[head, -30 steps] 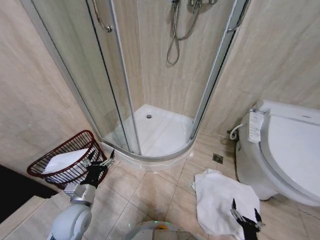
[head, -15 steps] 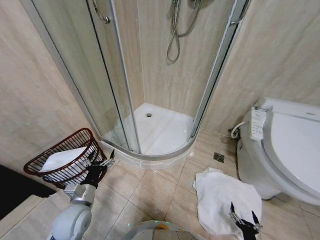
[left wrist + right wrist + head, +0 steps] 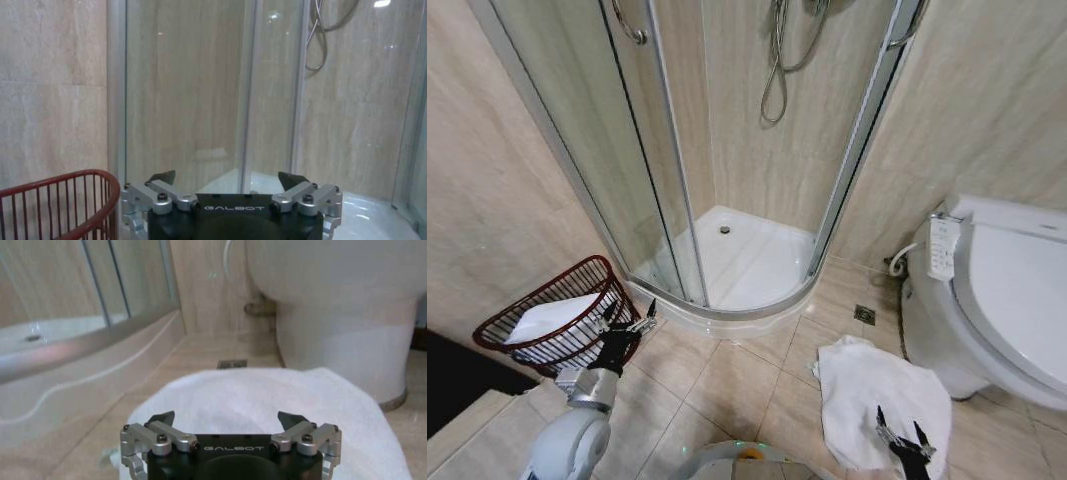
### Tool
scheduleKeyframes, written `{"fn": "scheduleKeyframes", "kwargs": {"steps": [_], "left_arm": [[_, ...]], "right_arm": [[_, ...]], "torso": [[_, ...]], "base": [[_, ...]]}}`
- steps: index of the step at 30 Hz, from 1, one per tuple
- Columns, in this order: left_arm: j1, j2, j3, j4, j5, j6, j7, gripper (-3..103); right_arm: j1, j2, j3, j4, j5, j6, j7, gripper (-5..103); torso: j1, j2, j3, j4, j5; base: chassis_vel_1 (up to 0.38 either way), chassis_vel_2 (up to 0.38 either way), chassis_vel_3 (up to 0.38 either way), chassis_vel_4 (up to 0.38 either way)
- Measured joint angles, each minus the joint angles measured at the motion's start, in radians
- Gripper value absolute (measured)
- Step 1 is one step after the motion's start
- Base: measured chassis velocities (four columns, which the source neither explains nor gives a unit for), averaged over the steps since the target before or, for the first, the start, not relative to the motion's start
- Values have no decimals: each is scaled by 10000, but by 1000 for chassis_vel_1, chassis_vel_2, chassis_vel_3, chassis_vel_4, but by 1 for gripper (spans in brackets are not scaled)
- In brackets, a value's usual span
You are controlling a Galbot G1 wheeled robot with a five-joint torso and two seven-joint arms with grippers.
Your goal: Discard the used towel into the hamper.
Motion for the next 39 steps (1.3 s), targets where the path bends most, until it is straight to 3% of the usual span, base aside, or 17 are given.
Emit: {"fn": "scheduleKeyframes", "kwargs": {"steps": [5, 8, 16, 27, 31, 38, 39], "left_arm": [[0, 0, 0, 0, 0, 0, 0, 100], [0, 0, 0, 0, 0, 0, 0, 100], [0, 0, 0, 0, 0, 0, 0, 100], [0, 0, 0, 0, 0, 0, 0, 100], [0, 0, 0, 0, 0, 0, 0, 100], [0, 0, -1, 0, 0, 0, 0, 100], [0, 0, -1, 0, 0, 0, 0, 100]], "right_arm": [[298, -447, -75, -690, 204, -520, -578, 100], [636, -864, -117, -1337, 173, -953, -1373, 100], [2265, -1436, -253, -4113, -267, -849, -2414, 100], [3441, -1886, -297, -5433, -302, -1146, -2524, 102], [3564, -1863, -285, -5601, -403, -1132, -2924, 93], [3470, -1842, -331, -5472, -417, -944, -2988, 61], [3470, -1842, -331, -5472, -417, -944, -2988, 61]], "torso": [[5, 14, 12, 0, 0], [8, 26, 21, -1, -2], [13, 43, 34, 0, 5], [17, 59, 44, 0, -2], [18, 62, 46, 0, -2], [19, 68, 50, 0, -1], [19, 68, 50, 0, -1]], "base": [[0, 0, 0, 0], [0, 0, 0, 0], [0, 0, 0, 0], [0, 0, 0, 0], [0, 0, 0, 0], [0, 0, 0, 0], [0, 0, 0, 0]]}}
